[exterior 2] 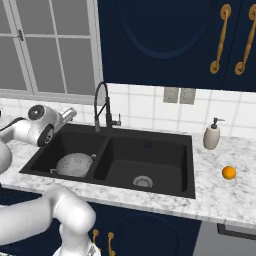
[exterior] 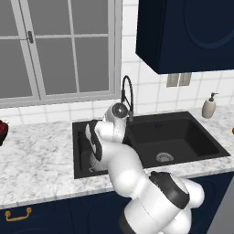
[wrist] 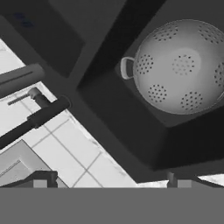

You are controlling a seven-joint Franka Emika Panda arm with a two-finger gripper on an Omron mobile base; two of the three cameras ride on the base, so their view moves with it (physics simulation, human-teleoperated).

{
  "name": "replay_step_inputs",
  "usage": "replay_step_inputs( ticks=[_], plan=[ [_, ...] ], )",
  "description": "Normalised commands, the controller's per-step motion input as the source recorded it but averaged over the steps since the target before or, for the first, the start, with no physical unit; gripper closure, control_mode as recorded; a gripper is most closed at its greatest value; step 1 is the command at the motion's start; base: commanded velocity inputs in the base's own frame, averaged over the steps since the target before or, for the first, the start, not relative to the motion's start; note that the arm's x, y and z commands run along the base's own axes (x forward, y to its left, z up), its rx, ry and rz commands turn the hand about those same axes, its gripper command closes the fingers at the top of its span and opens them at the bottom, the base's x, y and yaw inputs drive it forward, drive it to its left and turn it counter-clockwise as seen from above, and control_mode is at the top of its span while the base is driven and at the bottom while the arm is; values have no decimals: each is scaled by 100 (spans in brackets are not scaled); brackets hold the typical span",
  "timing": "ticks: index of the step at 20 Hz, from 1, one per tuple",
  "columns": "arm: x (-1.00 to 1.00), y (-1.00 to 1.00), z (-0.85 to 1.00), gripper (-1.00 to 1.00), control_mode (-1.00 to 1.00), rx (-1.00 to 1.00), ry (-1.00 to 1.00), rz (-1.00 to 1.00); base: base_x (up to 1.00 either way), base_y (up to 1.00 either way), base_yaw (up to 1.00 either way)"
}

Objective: Put the colander in the sink, put the orange in the colander, and turn on the sink faucet and pour water over the colander.

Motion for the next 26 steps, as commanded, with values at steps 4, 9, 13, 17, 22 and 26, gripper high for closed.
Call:
replay_step_inputs(
  ticks=[4, 9, 13, 17, 22, 26],
  plan=[
    [-17, 41, 100, -100, -100, 0, 7, -7, 0, 0, 0],
    [-54, 30, 100, -100, -100, -2, 11, 0, 0, 0, 0],
    [-62, 0, 100, -100, -100, -4, -1, -11, 0, 0, 0],
    [-14, -12, 100, -100, -100, 0, 0, -15, 0, 0, 0],
    [0, -29, 100, -100, -100, 0, 0, -11, 0, 0, 0],
    [-6, -55, 74, -100, -100, 0, 0, -10, 0, 0, 0]
  ],
)
